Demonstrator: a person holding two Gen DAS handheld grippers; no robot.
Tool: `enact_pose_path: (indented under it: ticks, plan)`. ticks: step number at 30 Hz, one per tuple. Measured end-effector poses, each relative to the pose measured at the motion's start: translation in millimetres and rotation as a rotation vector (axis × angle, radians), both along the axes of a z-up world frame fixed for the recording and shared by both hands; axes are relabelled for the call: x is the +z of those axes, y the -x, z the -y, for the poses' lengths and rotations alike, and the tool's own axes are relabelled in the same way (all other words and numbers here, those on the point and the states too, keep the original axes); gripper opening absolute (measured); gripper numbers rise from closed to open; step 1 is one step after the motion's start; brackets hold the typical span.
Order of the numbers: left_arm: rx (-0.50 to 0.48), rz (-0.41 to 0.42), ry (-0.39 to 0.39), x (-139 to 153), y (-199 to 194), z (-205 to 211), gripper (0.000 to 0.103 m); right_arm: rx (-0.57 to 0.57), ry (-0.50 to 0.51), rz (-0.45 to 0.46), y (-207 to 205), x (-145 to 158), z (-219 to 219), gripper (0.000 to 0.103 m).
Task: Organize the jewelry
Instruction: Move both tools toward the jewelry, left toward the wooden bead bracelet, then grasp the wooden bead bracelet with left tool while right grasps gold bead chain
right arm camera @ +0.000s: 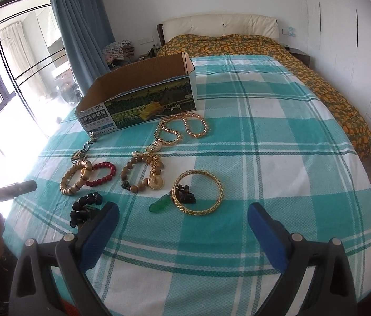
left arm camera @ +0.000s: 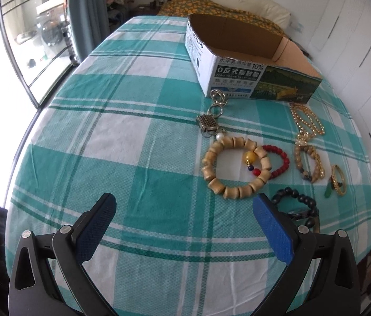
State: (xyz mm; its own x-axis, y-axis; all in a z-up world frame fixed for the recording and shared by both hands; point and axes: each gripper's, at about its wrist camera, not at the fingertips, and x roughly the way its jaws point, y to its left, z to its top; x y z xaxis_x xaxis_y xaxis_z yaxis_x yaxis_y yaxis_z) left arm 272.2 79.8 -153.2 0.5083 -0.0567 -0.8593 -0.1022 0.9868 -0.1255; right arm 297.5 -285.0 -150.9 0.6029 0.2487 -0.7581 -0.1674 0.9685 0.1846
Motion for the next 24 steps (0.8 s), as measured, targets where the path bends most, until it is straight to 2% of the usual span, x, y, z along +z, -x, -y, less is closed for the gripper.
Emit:
enact_pose_path:
  ticks: [4,10,12,17,20,24]
  plan:
    - [0.008,-0.032,-0.014,-16,-22,3,0.102,0.024,-0.017,-0.021,-23,-2,-1,0.100]
    - [0.032,-0.083,-0.112,-42,-43,11,0.102,0.062,-0.037,-0.019,-79,-1,-1,0.100]
    - [0.041,-0.093,-0.133,-47,-44,11,0.102,0.076,-0.027,-0.050,-108,-11,-1,0.100]
    - [0.052,-0.105,-0.129,-52,-43,11,0.102,0.144,0.043,-0.113,-169,-50,-20,0.100]
    - [0.051,-0.096,-0.137,-51,-42,16,0.103,0.151,0.099,-0.118,-193,-66,-38,0.100]
    - [0.051,-0.095,-0.139,-51,-40,18,0.103,0.182,0.110,-0.121,-206,-73,-62,0.103]
